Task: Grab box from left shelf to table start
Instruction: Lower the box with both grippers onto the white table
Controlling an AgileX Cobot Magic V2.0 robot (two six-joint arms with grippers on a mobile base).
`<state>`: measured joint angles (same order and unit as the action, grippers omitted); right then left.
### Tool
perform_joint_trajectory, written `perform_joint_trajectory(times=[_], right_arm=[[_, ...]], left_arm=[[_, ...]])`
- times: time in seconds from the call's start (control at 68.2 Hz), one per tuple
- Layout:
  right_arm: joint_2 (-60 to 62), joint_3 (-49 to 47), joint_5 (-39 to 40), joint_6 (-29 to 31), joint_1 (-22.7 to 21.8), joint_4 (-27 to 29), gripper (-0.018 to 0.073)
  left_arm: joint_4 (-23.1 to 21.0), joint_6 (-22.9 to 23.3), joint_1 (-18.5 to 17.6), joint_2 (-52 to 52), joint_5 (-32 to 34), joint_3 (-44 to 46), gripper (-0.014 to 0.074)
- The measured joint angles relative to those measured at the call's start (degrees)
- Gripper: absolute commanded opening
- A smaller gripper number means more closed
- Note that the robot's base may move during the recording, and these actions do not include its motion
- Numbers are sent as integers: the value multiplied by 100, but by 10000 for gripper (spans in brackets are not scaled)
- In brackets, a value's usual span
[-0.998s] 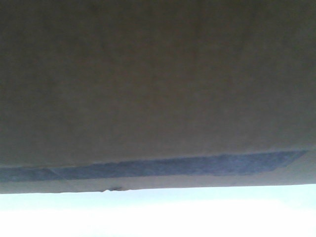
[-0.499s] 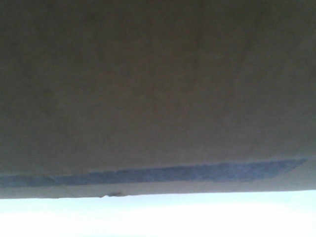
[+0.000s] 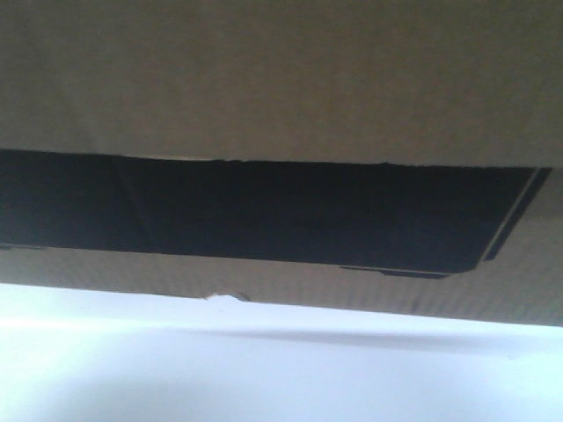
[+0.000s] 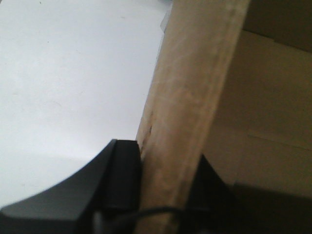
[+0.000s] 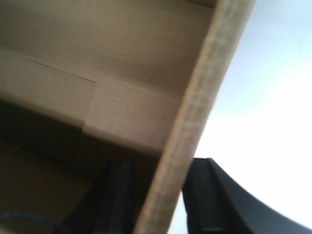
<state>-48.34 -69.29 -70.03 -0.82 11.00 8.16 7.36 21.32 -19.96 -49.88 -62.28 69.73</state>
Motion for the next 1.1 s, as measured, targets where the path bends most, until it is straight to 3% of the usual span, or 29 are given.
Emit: perform_joint_trajectory(times=[0.161, 0.367, 0.792, 0.866, 0.939, 1.042, 1.1], right_arm=[[-1012, -389, -195, -15, -33, -287, 60], [-2102, -402, 120, -20, -57, -536, 60], [-2920, -402, 500, 82, -82, -679, 60], [-2920, -402, 500, 112, -82, -723, 69], [-2920, -402, 500, 112, -82, -758, 127], [-2920, -402, 538, 134, -104, -778, 311], [-2924, -402, 579, 147, -104, -778, 443]], left_arm=[[9, -44, 0, -939, -10, 90, -93], [38, -44, 0, -1916, 16, 90, -93], [106, -44, 19, -2750, 251, 90, -82], [68, -47, 19, -2824, 279, 90, -15], [30, -105, 19, -2885, 303, 95, 111], [-125, -308, 19, -2918, 333, 118, 332], [-275, -366, 19, -2930, 395, 123, 414]])
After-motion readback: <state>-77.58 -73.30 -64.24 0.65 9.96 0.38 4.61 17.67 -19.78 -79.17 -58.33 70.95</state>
